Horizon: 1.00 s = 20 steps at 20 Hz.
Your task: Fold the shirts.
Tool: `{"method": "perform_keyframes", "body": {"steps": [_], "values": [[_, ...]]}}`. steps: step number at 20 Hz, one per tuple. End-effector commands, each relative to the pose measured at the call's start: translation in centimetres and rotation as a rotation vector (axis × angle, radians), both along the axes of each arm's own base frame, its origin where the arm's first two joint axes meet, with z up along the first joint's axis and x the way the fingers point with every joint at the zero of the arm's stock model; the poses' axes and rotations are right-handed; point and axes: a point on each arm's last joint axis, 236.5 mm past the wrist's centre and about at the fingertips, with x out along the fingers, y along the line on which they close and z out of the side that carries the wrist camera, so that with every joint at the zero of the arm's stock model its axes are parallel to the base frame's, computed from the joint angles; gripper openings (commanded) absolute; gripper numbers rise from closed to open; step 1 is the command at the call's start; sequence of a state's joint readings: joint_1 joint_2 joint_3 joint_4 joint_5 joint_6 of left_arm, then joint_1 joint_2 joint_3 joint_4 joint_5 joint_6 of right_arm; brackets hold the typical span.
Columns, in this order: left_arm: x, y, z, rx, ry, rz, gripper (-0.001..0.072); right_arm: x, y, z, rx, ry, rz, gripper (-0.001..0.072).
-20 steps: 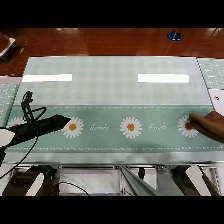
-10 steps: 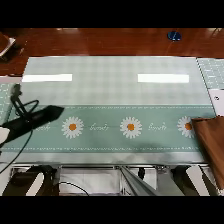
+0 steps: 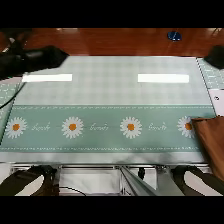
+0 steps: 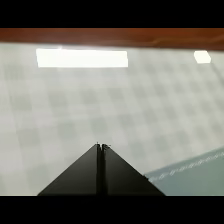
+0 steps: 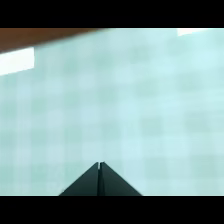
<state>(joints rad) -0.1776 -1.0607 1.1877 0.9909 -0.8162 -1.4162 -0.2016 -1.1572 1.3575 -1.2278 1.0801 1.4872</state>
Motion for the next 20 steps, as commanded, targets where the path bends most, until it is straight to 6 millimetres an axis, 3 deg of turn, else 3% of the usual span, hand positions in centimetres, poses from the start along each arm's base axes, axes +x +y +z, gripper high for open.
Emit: {"method": "perform_keyframes", "body": {"steps": [1, 2, 4, 20], "values": [[0.3, 0.3, -8.9, 0.261, 0.22, 0.032, 0.0018, 0.6, 3.8, -9.7, -0.329, 0.257, 0.113, 0.0021], [-0.2, 0.8, -11.0, 0.285, 0.277, 0.04, 0.0018, -0.2, 2.9, -12.4, -0.357, 0.347, 0.089, 0.0021], [-1.1, 1.1, -12.7, 0.307, 0.341, 0.027, 0.0018, -0.9, 2.5, -14.8, -0.361, 0.43, 0.091, 0.0021], [-0.9, 0.9, -13.0, 0.304, 0.344, 0.025, 0.0018, -0.8, 2.6, -14.9, -0.357, 0.427, 0.09, 0.0021]]}}
